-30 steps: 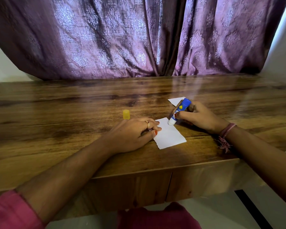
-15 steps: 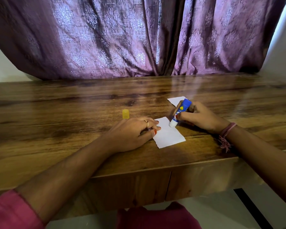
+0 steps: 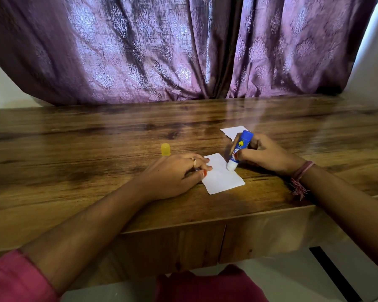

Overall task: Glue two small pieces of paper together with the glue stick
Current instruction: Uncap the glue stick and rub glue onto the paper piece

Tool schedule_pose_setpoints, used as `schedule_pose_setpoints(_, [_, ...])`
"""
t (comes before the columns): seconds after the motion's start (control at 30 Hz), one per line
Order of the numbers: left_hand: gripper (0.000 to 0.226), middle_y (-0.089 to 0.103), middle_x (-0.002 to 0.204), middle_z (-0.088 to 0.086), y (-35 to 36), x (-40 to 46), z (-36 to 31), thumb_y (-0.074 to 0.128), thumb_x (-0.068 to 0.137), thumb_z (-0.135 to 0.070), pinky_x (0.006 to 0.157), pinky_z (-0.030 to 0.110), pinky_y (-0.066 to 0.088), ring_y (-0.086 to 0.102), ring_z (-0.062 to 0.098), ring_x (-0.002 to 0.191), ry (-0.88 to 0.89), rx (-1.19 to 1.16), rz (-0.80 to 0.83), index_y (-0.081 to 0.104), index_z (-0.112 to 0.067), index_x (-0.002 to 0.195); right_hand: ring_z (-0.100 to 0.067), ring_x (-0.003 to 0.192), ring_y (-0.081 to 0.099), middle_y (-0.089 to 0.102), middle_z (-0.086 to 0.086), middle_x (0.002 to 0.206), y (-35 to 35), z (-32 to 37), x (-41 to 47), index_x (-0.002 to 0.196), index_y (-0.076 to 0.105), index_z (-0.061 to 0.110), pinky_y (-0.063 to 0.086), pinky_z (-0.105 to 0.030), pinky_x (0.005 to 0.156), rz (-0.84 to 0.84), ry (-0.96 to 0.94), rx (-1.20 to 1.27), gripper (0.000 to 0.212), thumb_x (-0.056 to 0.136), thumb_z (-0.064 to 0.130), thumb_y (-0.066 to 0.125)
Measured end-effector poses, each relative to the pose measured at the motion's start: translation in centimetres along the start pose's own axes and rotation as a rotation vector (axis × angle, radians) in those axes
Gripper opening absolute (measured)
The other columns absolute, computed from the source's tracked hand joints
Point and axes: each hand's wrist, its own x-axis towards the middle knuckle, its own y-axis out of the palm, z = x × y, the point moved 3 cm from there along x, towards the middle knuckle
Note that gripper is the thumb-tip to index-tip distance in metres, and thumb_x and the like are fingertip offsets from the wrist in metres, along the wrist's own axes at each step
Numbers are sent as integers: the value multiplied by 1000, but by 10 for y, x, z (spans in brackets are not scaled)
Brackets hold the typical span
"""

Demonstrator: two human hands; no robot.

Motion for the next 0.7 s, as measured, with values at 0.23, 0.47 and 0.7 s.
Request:
schedule_pose_setpoints(0.23, [32,50,138,-14,-1,0,0,41,97,-37,87,24,43,48,1,117,3,-2,-10,59,-30,122,0,67,61,71,7,73,-2,-1,-2,82,66,8,45,-11,68,40,-23,11,12,84,-1,60])
schedule_pose_setpoints(0.47, [37,50,138,-14,0,-1,-1,37,96,-42,84,23,42,49,2,117,-4,1,-7,60,-29,121,2,66,60,69,12,70,-1,0,-2,81,65,11,45,-10,68,39,-37,38,7,77,10,59])
schedule_pose_setpoints(0.7, [30,52,136,-15,1,-1,1,43,97,-37,85,18,38,47,-3,117,7,-8,-29,61,-29,120,4,60,59,69,14,66,1,1,-3,80,63,9,42,-6,61,66,-43,77,6,78,7,58])
